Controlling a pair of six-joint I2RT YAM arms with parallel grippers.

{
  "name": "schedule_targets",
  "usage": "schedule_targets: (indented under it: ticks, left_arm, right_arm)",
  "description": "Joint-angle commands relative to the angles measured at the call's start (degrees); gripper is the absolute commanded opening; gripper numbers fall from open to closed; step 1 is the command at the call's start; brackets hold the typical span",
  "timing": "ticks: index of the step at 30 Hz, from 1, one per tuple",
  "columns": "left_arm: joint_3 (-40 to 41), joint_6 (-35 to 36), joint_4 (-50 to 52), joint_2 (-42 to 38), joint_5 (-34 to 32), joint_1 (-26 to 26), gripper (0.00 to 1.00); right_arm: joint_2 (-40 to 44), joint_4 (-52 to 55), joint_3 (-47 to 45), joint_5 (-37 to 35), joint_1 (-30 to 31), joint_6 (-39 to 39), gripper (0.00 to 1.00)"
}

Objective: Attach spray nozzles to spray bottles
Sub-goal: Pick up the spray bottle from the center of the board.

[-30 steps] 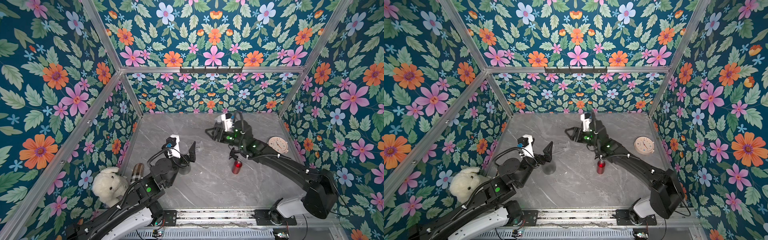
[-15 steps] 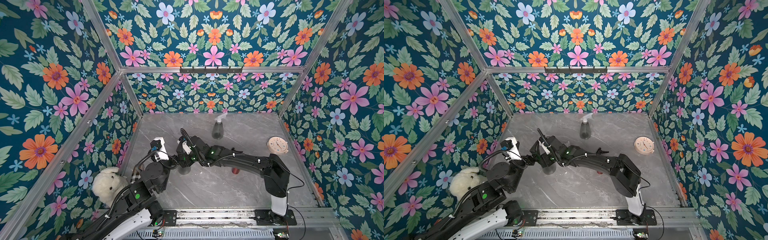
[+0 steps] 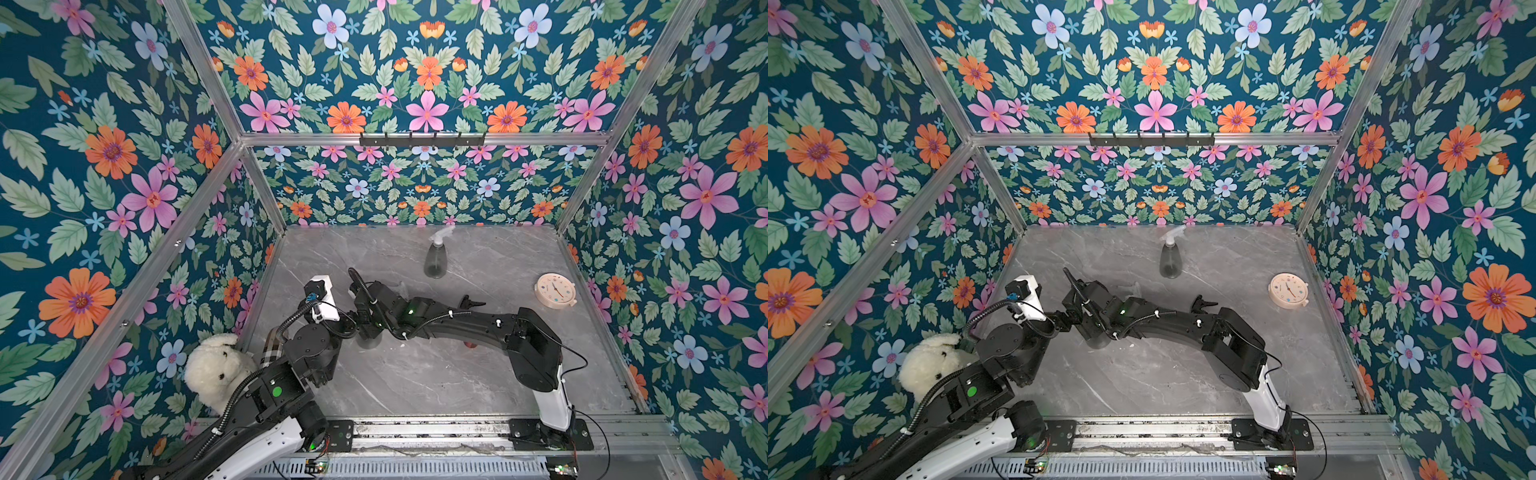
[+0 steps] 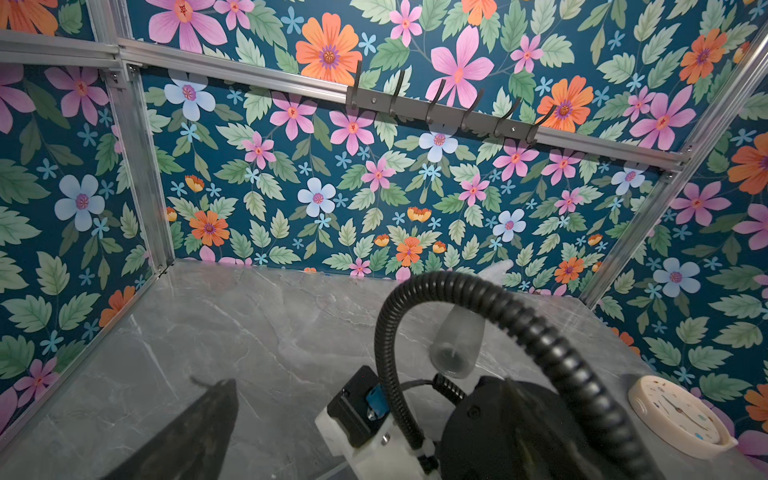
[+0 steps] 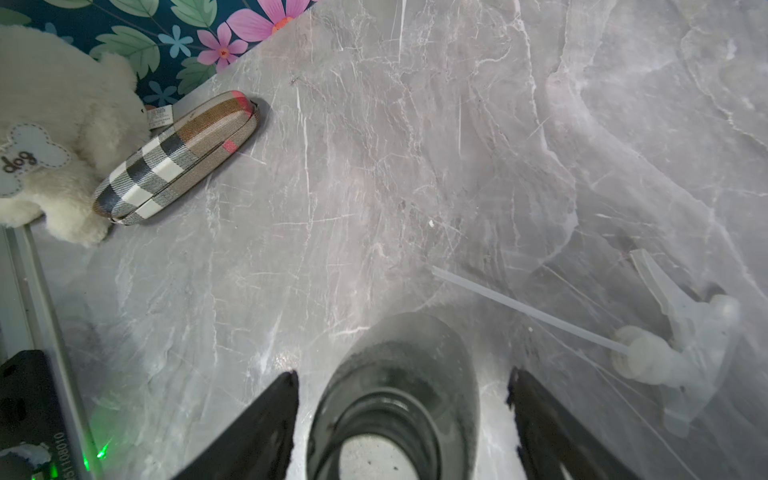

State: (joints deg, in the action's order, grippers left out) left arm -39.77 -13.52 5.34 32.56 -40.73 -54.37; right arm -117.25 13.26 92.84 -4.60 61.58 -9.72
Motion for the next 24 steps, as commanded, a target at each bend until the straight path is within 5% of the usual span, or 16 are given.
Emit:
schedule_targets:
  ticks: [1, 9, 15, 24]
  left_arm:
    - [-0.13, -0.63, 0.35, -0.03, 0.67, -0.04, 1.00]
    - [0.26, -0.37, -0.17, -0.46, 1.25, -0.05, 1.00]
    - [2.13, 0.97, -2.45, -1.17, 3.12, -0.05, 1.00]
    - [7.47, 5.31, -10.80, -0.35, 26.87, -0.04, 1.00]
  right_arm:
    - [-0.77, -1.44, -0.30, 0.44, 0.20, 0.71, 0.80]
    - [0.31, -2.57, -1.75, 2.30, -0.13, -0.81, 0.64]
    - [9.08, -4.20, -8.94, 4.10, -2.13, -3.43, 0.53]
    - [33.13, 15.11, -12.43, 19.25, -14.16, -3.19, 0.53]
